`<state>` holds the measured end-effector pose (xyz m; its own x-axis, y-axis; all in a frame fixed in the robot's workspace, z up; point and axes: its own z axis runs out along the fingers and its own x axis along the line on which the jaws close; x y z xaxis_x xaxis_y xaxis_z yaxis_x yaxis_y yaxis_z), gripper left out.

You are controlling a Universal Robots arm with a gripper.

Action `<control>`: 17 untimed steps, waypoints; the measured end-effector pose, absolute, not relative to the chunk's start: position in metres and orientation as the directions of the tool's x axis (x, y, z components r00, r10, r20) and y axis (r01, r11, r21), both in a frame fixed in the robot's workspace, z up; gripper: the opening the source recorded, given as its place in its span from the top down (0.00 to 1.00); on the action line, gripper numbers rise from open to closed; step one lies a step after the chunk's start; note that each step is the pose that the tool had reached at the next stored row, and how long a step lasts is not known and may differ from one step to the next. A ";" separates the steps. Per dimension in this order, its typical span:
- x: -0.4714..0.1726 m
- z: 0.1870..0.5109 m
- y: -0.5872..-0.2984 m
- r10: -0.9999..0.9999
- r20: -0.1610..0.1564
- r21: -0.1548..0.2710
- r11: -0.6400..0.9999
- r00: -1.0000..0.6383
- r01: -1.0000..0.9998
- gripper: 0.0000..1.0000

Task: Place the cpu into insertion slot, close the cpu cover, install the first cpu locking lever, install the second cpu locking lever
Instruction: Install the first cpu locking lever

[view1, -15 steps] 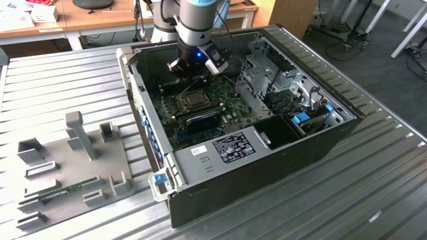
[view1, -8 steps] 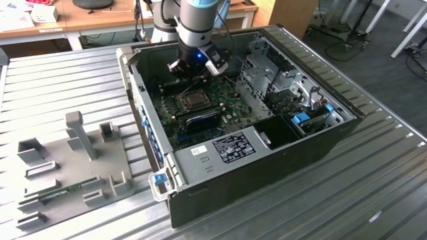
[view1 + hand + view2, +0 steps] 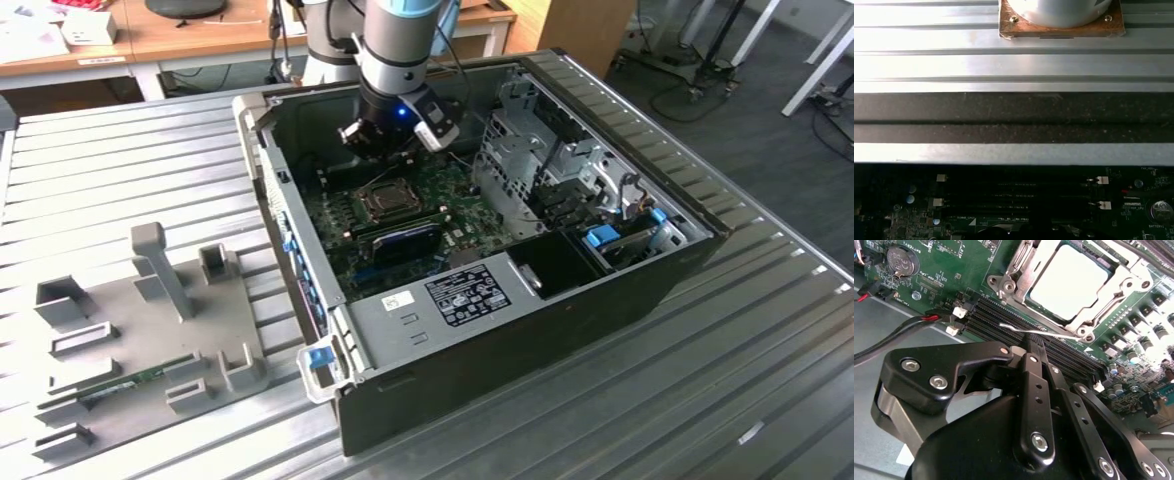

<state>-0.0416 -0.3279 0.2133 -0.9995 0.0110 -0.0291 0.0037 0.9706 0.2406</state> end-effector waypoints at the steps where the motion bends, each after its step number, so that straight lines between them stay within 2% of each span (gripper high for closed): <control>1: -0.041 0.213 -0.328 0.011 -0.029 0.241 0.971 -1.000 0.004 0.90; 17: -0.037 0.211 -0.328 0.011 -0.029 0.239 0.971 -1.000 0.004 0.90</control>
<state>-0.0374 -0.3282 0.2113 -0.9995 0.0111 -0.0291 0.0038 0.9709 0.2395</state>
